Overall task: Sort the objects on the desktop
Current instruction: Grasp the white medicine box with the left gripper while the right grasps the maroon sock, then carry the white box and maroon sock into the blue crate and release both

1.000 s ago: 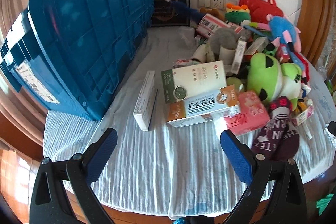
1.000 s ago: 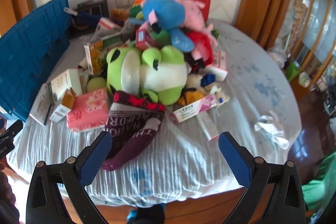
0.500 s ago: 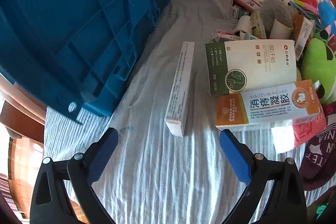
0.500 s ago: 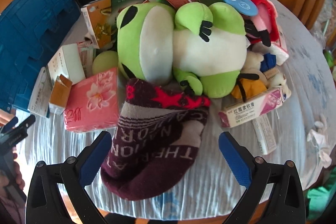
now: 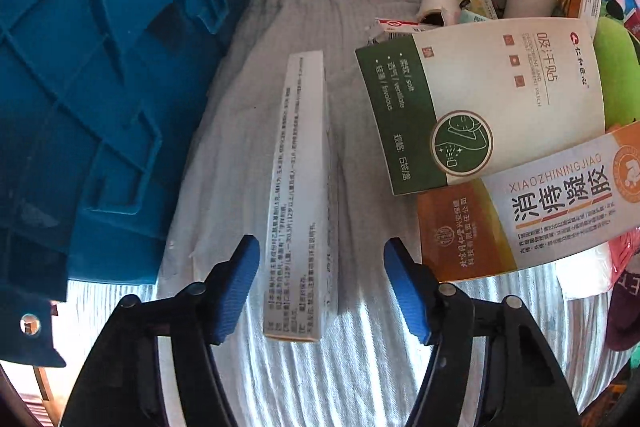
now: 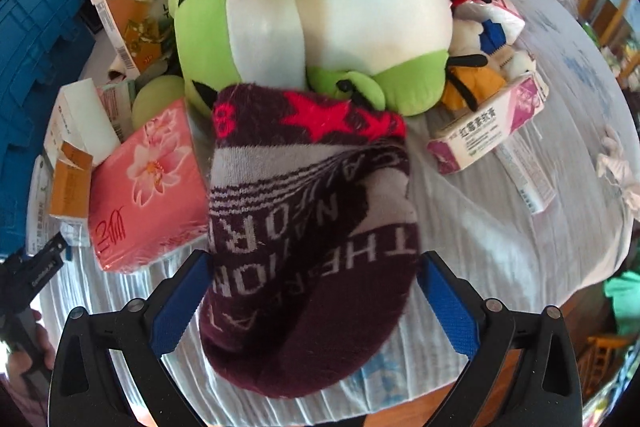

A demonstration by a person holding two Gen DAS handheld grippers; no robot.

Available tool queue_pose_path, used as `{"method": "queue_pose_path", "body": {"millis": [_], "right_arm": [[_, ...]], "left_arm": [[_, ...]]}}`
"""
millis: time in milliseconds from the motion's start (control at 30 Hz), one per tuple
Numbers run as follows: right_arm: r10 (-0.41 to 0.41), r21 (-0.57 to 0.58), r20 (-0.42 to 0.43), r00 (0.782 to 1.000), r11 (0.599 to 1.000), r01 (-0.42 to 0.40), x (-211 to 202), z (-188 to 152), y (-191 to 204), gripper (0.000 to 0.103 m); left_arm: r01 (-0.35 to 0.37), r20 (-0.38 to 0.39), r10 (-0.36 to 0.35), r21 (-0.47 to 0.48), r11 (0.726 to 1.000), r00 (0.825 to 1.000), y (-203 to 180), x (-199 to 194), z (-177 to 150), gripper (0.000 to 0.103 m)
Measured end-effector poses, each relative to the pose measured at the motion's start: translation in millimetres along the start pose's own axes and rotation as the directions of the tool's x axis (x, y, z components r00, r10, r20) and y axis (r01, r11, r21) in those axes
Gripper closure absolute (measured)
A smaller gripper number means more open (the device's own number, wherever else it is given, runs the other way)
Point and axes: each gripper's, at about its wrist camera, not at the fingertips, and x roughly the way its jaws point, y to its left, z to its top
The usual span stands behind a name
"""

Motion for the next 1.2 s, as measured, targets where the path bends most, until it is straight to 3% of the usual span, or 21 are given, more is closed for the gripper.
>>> {"method": "queue_pose_path", "body": {"millis": [200,267,300,400,433,500,767,900,1033,1200], "right_arm": [[-0.022,0.084,-0.062,0.998,0.996,0.028,28.9,-9.9,-6.3,0.0],[-0.024,0.092,-0.047,0.999,0.995,0.028,26.6,-12.4,-6.9,0.0],[-0.033,0.09,-0.034,0.999,0.995,0.036,22.4,-13.2,-5.3,0.003],[0.001,0.08,-0.008,1.0,0.997,0.0,10.8,-12.5,1.2,0.047],[-0.003,0.068,-0.003,1.0,0.998,0.003,7.2,-11.6,4.7,0.058],[-0.018,0.042,0.015,1.0,0.999,0.017,-1.7,-10.0,11.2,0.07],[0.053,-0.007,0.124,0.991,0.999,-0.053,-61.5,4.7,12.6,0.074],[0.081,-0.064,0.218,0.973,0.996,-0.068,-91.5,14.4,18.3,0.075],[0.112,-0.12,0.285,0.952,0.99,-0.081,-102.3,25.3,9.7,0.075],[0.157,-0.19,0.319,0.934,0.977,-0.099,-132.7,39.4,1.7,0.076]], "left_arm": [[0.056,-0.015,-0.055,0.03,0.998,0.998,-0.5,5.0,-2.4,0.057],[0.076,-0.015,-0.075,0.04,0.996,0.997,-0.1,2.8,-3.8,0.078],[0.085,-0.01,-0.085,0.045,0.995,0.996,0.2,1.0,-4.7,0.08],[0.122,0.009,-0.122,0.049,0.991,0.992,3.1,-8.0,-7.7,0.084],[0.124,0.02,-0.125,0.046,0.991,0.992,4.5,-12.0,-8.2,0.084],[0.123,0.044,-0.125,0.041,0.992,0.991,7.3,-23.6,-8.4,0.084],[0.116,0.201,-0.123,0.047,0.992,0.972,4.7,-94.8,9.5,0.086],[0.112,0.28,-0.122,0.052,0.992,0.952,-8.3,-128.3,11.0,0.086],[0.119,0.333,-0.126,0.043,0.992,0.935,-13.4,-140.9,35.3,0.086],[0.104,0.319,-0.098,-0.003,0.995,0.943,-22.1,-152.4,42.4,0.086]]}}
